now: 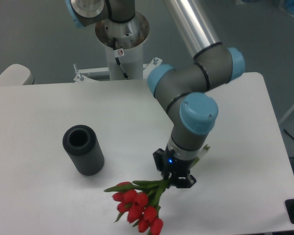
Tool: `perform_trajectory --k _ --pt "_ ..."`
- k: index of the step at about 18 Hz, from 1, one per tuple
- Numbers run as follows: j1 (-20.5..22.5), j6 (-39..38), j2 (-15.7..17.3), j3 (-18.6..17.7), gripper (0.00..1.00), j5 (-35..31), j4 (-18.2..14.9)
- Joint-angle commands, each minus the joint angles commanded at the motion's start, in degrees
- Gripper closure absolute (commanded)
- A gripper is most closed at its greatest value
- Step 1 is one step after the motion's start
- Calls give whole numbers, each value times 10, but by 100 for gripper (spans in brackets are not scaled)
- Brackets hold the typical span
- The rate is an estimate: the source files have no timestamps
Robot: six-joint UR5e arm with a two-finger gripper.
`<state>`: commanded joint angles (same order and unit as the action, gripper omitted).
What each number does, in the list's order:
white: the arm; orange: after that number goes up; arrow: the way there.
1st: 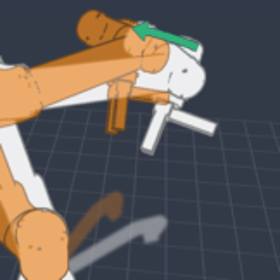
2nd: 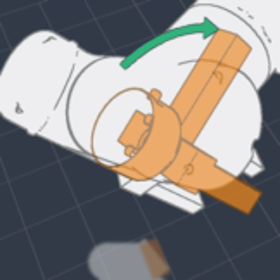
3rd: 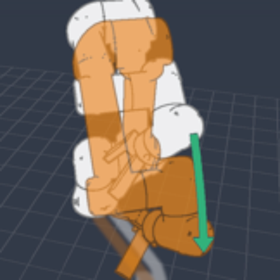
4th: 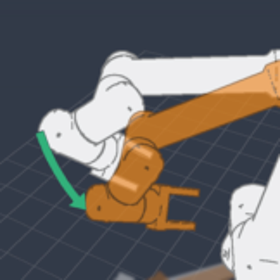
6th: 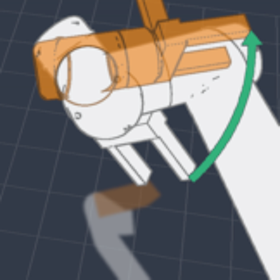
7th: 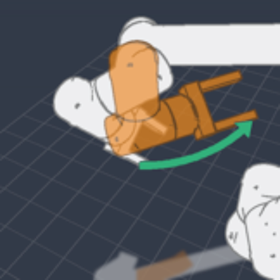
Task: Insert the flowers into the vase
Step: 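Carry the tulips over the black vase and lower stems in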
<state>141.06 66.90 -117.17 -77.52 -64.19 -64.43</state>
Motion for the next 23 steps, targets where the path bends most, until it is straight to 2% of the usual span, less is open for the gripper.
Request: perform_trajectory --k 6,10,15,19,23 --pt "7 -18 30 -9 100 177 4" --pt "9 -18 50 -31 100 300 5" --pt "12 -18 66 -48 100 397 7" --pt "32 -11 96 -102 100 498 19" --pt "37 -10 129 -166 100 533 59"
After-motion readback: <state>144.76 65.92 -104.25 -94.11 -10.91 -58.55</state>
